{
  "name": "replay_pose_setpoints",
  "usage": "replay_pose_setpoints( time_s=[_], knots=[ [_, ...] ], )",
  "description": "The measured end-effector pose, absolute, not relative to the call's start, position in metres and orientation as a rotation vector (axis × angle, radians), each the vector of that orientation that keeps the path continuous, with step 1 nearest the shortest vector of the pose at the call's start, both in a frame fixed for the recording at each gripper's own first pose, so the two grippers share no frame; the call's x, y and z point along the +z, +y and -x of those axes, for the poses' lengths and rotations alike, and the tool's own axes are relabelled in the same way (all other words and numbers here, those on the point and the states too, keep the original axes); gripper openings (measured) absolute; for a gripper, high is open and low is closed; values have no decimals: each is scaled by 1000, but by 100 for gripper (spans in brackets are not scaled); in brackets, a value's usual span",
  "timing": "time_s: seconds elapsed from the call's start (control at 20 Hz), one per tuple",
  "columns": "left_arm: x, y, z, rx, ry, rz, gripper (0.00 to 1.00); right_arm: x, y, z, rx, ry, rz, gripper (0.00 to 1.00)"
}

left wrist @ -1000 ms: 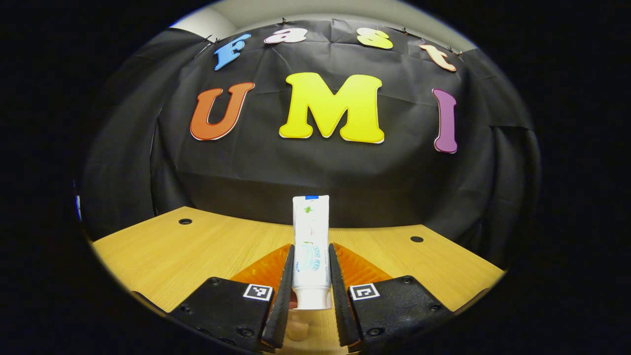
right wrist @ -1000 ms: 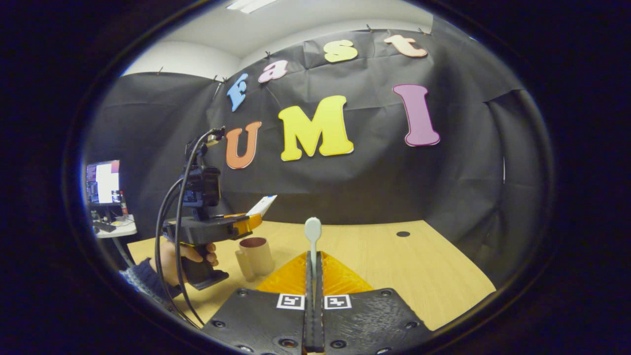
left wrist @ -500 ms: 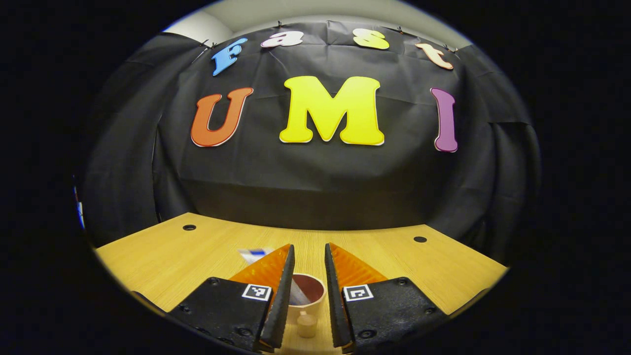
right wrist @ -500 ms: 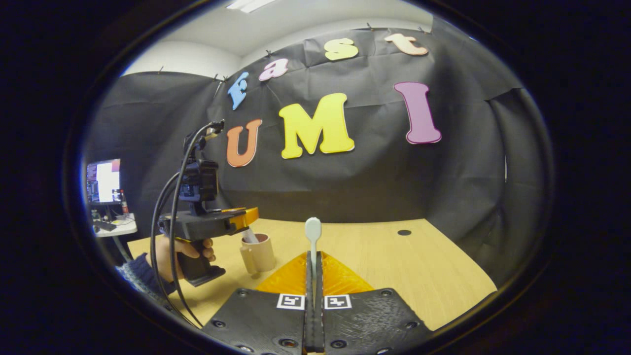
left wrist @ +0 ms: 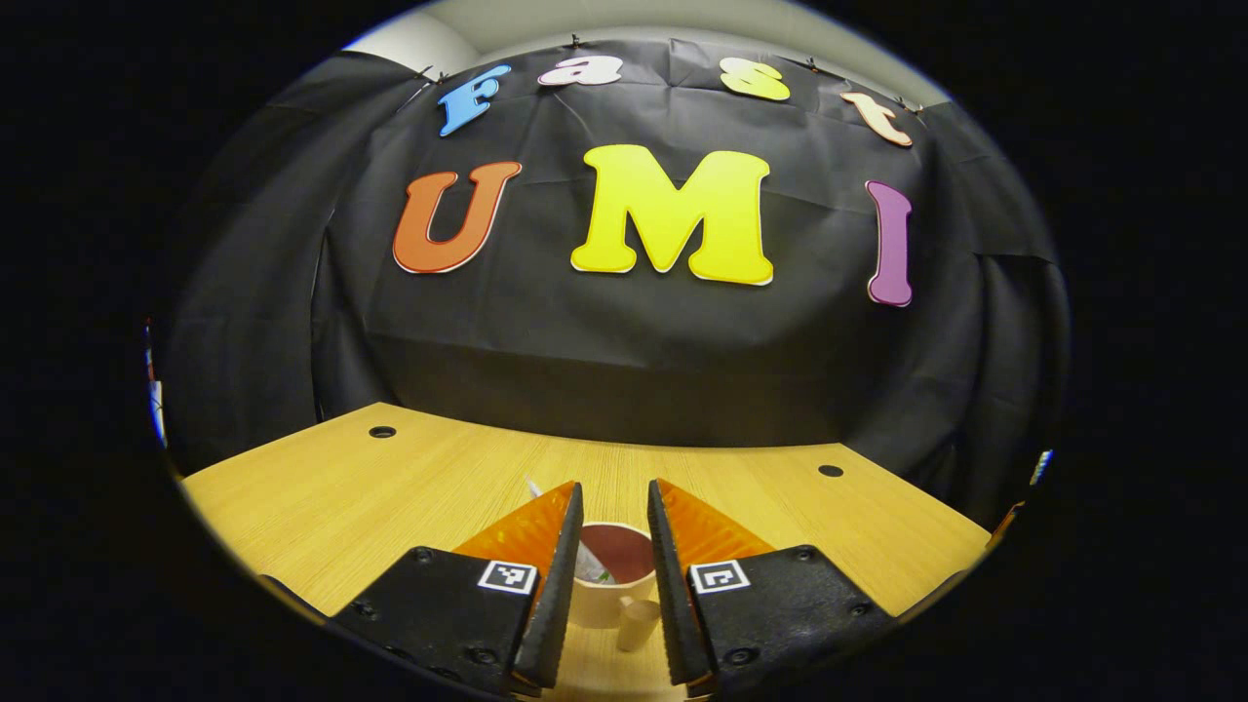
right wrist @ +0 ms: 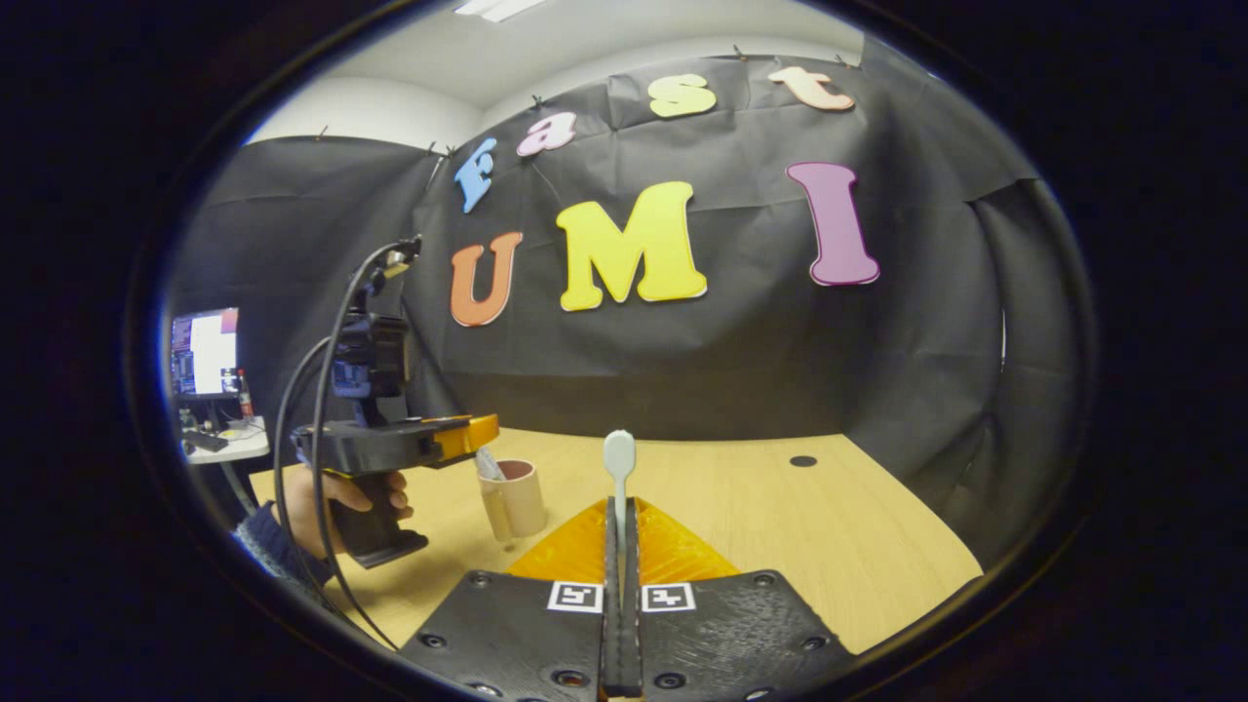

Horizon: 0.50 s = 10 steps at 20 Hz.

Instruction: Put the toothbrush and toothpaste on the desktop into the cup, then pick up the cup and place it on the coaster on the desktop.

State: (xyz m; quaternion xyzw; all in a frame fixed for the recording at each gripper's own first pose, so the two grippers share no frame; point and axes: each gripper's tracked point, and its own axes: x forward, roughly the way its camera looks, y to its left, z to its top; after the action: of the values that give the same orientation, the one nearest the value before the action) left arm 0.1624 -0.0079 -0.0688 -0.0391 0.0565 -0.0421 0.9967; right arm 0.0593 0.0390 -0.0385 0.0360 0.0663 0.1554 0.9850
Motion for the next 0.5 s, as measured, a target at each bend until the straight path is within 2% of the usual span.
replay_pose_setpoints(
  time_s=[0.1, 0.15, 0.3, 0.35, 0.5],
  knots=[
    [-75, 4, -152, -65, 128, 70, 50, -29, 53, -65, 332, 128, -63, 0],
    [-73, 19, -146, -22, 110, 58, 69, -27, 58, -71, 334, 128, -54, 2],
    [-66, 41, -125, 26, 50, 77, 77, -11, 83, -86, 351, 117, -30, 0],
    [-69, 45, -119, 30, 50, 82, 83, -6, 93, -91, 356, 111, -21, 0],
    [-75, 58, -94, 44, 68, 82, 85, 15, 125, -107, 378, 85, -12, 0]
  ],
)
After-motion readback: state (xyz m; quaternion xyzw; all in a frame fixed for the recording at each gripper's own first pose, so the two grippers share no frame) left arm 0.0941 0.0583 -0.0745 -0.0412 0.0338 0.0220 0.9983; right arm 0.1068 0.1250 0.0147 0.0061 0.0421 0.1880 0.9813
